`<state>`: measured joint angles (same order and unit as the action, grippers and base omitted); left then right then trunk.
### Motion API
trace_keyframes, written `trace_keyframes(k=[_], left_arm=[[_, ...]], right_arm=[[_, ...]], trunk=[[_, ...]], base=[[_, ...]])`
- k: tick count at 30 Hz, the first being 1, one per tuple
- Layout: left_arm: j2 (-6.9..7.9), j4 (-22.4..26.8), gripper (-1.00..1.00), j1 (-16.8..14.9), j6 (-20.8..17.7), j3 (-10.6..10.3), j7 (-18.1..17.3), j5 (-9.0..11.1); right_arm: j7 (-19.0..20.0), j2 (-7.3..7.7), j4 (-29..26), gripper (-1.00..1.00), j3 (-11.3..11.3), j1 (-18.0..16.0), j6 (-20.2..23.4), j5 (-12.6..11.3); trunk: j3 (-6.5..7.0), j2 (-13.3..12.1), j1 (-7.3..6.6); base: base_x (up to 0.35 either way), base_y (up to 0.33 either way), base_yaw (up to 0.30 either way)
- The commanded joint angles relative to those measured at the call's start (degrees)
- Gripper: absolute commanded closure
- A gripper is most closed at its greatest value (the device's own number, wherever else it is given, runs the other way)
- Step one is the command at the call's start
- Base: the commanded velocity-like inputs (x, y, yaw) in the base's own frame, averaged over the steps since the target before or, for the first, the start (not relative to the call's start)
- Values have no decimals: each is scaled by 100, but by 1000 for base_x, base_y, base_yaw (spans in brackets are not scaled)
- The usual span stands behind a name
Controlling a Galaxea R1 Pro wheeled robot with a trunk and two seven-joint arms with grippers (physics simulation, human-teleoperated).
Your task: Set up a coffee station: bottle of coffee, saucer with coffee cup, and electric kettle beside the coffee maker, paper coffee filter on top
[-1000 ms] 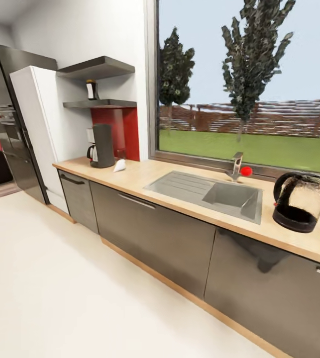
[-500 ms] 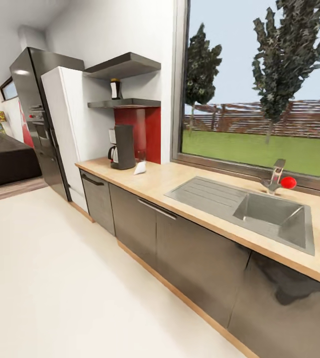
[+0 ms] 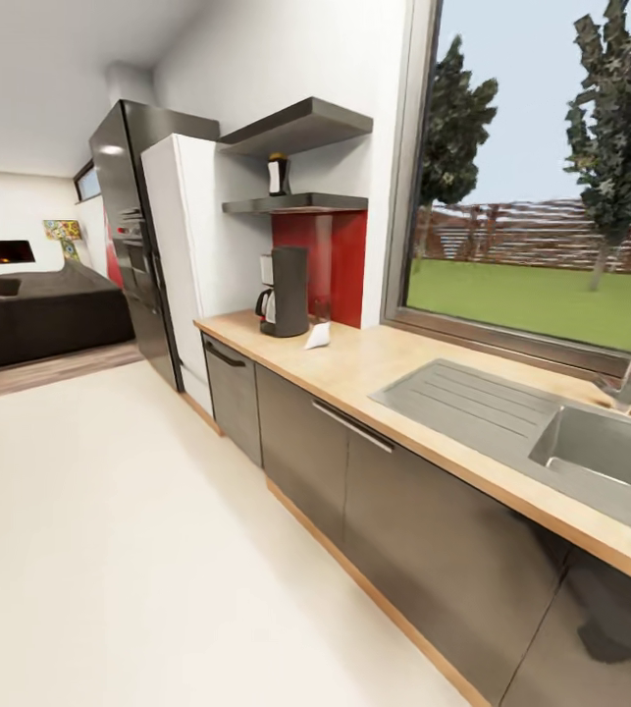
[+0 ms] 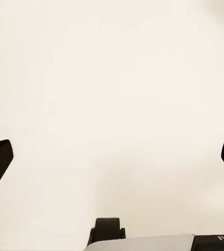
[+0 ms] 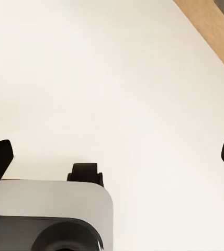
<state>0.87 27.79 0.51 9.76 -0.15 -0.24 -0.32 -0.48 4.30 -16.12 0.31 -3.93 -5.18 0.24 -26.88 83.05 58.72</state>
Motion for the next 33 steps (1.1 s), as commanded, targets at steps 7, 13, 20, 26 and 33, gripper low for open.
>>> trace_keyframes(k=[7,13,20,26,33], left_arm=[[1,3,-100,2,8,0,-2,-3],[1,4,-100,2,8,-2,-2,-3],[0,6,-100,2,8,-3,-2,-3],[1,7,-100,2,8,-3,-2,-3],[1,6,-100,2,8,-3,-2,-3]], right_arm=[[-10,0,4,-100,4,-3,-18,2],[-9,0,4,-100,4,-3,-12,2],[15,7,4,-100,4,-3,1,2],[21,11,12,-100,4,-3,0,2],[20,9,13,-100,4,-3,-2,2]], trunk=[[-5,3,0],[-5,3,0],[-5,3,0],[-5,3,0],[-5,3,0]], base=[[7,0,274],[20,5,274],[206,85,135],[290,130,16],[302,145,3]])
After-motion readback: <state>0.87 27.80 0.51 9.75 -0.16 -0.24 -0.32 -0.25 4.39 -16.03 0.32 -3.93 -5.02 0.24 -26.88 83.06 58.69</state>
